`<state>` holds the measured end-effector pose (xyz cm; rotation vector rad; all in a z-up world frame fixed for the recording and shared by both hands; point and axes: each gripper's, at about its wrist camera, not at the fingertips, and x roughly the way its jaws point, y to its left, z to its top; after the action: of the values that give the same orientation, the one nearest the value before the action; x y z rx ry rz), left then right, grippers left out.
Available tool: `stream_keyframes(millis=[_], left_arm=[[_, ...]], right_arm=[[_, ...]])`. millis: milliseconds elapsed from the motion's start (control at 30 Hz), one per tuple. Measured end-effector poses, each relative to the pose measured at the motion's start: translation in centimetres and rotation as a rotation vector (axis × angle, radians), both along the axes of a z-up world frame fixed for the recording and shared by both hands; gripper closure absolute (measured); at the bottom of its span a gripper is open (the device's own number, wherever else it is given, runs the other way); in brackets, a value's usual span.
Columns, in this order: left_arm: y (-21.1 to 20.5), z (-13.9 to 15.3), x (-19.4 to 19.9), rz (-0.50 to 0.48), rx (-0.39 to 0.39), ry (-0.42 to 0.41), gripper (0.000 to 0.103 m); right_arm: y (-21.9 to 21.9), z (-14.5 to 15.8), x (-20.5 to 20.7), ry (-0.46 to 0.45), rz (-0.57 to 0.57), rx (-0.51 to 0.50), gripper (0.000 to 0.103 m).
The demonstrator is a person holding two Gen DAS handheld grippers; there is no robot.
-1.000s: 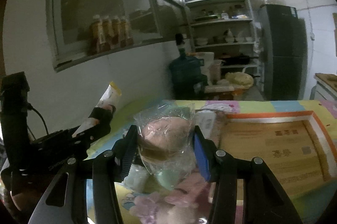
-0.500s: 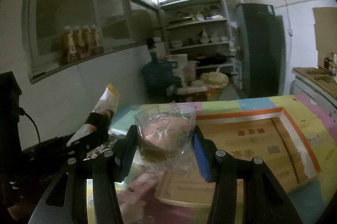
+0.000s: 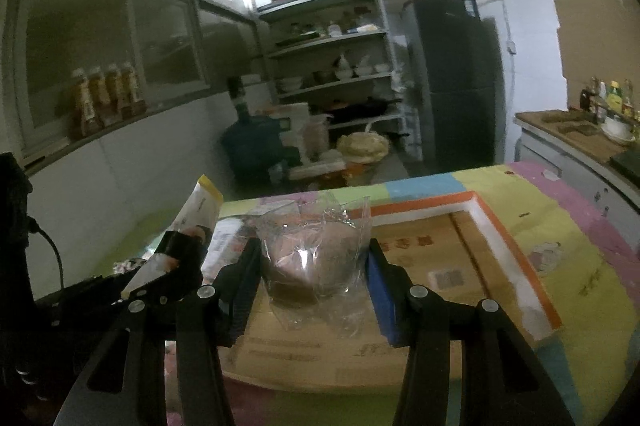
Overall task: Organize soft objects
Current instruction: 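Carry the snack bag with the left gripper over the cardboard box lid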
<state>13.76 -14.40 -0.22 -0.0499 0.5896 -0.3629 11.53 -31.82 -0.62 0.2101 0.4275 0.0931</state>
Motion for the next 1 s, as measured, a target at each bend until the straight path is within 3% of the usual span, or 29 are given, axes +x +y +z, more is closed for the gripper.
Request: stream_keyframes(millis=[500,1000], left_arm=[[-6.6,-3.8,1.9,-0.056,0.035,0.09,0.064],[-9.8,-6.9,4.0,-0.102,0.065,0.175,0.064]], right_arm=[[-6.5,-2.7,0.9,0.074,-0.11,0.011,0.051],[-8.9,-4.9,3.0,0.167,-0.134,0.015,0.051]])
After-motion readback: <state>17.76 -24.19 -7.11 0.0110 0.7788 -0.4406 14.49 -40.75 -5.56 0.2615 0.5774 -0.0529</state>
